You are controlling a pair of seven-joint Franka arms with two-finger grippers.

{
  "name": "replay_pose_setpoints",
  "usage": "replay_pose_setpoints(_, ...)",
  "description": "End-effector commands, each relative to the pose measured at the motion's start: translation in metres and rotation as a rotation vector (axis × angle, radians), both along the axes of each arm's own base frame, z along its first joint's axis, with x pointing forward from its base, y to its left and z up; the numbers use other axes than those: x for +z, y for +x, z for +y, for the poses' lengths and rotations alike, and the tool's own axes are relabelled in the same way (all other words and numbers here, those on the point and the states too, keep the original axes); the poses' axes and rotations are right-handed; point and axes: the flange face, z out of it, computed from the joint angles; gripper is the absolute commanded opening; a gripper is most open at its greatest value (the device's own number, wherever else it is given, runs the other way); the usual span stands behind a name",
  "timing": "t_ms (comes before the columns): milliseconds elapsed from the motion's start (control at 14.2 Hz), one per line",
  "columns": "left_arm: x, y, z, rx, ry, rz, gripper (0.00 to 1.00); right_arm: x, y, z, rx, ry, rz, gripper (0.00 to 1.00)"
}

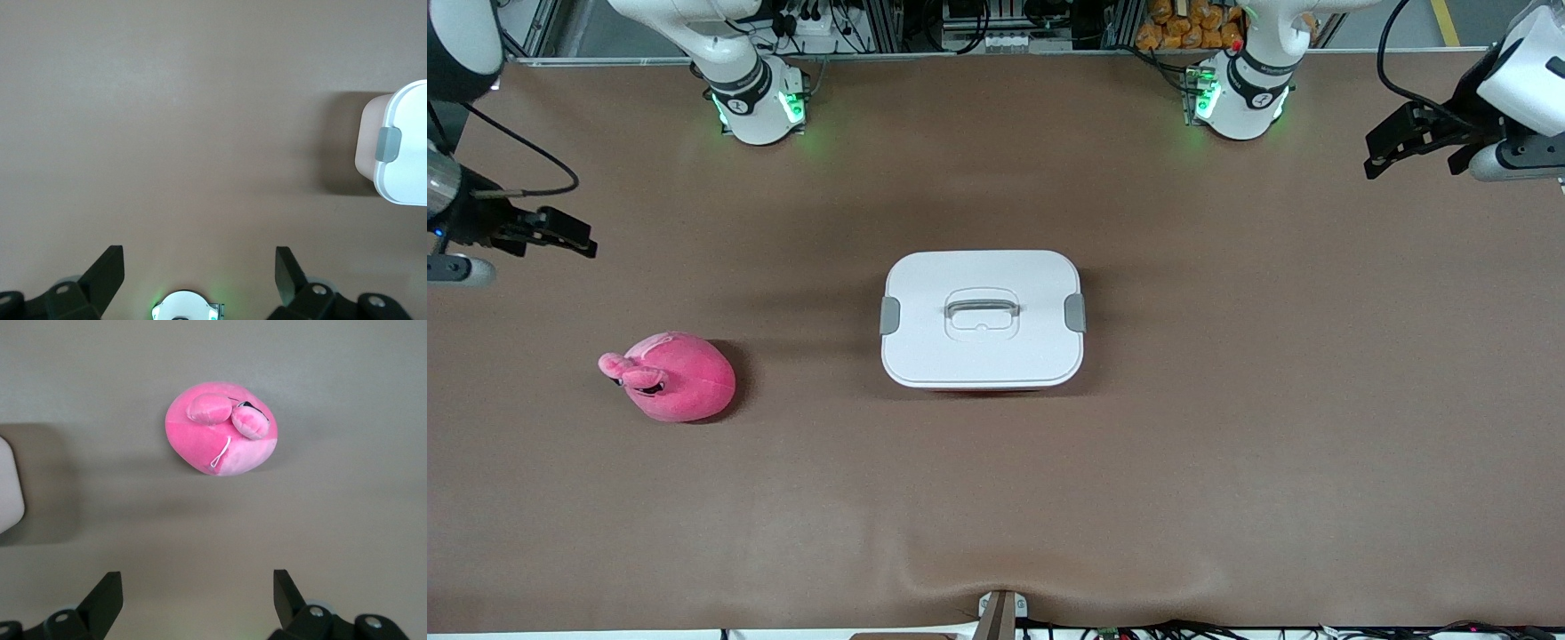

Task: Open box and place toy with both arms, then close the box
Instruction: 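Reach the right gripper to the pink plush while the left gripper approaches the box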

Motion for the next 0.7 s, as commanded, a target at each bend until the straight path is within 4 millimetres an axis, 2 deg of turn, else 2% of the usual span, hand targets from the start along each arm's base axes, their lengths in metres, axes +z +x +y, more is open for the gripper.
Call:
replay_pose_setpoints(0, 0.0, 0.005, 0.002, 0.01, -0.008, 0.003, 1.0, -0.01, -0.004, -0.001, 0.047, -0.02, -0.007, 1.0)
replay_pose_setpoints(211, -0.003, 0.008, 0.001, 0.04, -0.005, 0.007, 1.0, -0.031, -0.004, 0.001, 0.105, -0.015, -0.011, 1.0)
replay_pose_setpoints(282, -0.003, 0.008, 0.001, 0.059, -0.002, 0.007, 1.0, -0.033, -0.004, 0.001, 0.125, -0.014, -0.013, 1.0)
replay_pose_setpoints(493, -0.009, 0.011, -0.005, 0.1, 0.001, 0.013, 1.0, -0.043, 0.001, -0.002, 0.251, -0.004, -0.021, 1.0)
replay_pose_setpoints(634, -0.01, 0.012, -0.012, 0.145, 0.003, 0.009, 1.0, -0.057, 0.008, 0.0, 0.355, 0.005, -0.011, 1.0)
